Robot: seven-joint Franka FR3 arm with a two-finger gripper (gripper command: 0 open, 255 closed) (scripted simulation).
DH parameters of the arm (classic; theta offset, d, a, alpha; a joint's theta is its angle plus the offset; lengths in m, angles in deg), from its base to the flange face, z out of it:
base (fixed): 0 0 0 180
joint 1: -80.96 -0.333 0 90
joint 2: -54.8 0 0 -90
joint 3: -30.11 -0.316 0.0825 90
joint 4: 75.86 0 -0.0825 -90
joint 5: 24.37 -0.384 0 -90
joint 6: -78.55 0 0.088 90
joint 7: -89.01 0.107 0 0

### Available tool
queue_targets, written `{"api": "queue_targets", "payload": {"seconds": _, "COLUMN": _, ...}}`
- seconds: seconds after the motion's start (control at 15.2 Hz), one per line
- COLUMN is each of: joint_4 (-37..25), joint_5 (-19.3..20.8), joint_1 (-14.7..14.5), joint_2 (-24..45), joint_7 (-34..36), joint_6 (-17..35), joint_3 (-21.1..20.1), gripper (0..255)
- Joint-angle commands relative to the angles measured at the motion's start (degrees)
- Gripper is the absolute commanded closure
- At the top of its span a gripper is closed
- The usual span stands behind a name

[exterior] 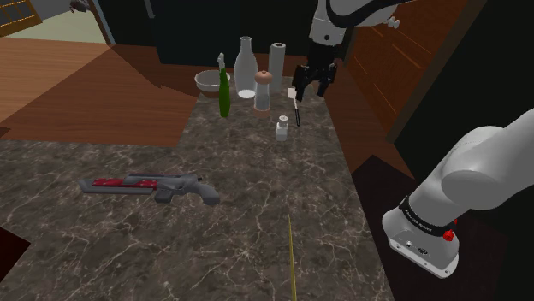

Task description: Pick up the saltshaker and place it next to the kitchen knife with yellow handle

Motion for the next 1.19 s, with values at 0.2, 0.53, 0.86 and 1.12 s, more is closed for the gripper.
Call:
{"api": "queue_targets", "payload": {"seconds": 0.2, "joint_4": -4.1, "joint_5": 0.2, "joint_1": -0.8, "joint_2": 10.8, "joint_7": 2.5, "joint_6": 6.4, "joint_3": -1.9, "gripper": 0}}
{"api": "queue_targets", "payload": {"seconds": 0.53, "joint_4": -6.0, "joint_5": 0.7, "joint_1": -1.3, "joint_2": 16.8, "joint_7": 3.6, "joint_6": 10.3, "joint_3": -2.7, "gripper": 0}}
{"api": "queue_targets", "payload": {"seconds": 0.86, "joint_4": -3.9, "joint_5": 0.5, "joint_1": -1.6, "joint_2": 18.6, "joint_7": 3.6, "joint_6": 14.1, "joint_3": -2.9, "gripper": 0}}
{"api": "queue_targets", "payload": {"seconds": 1.12, "joint_4": -3.7, "joint_5": 0.5, "joint_1": -1.6, "joint_2": 18.8, "joint_7": 3.6, "joint_6": 14.6, "joint_3": -2.9, "gripper": 0}}
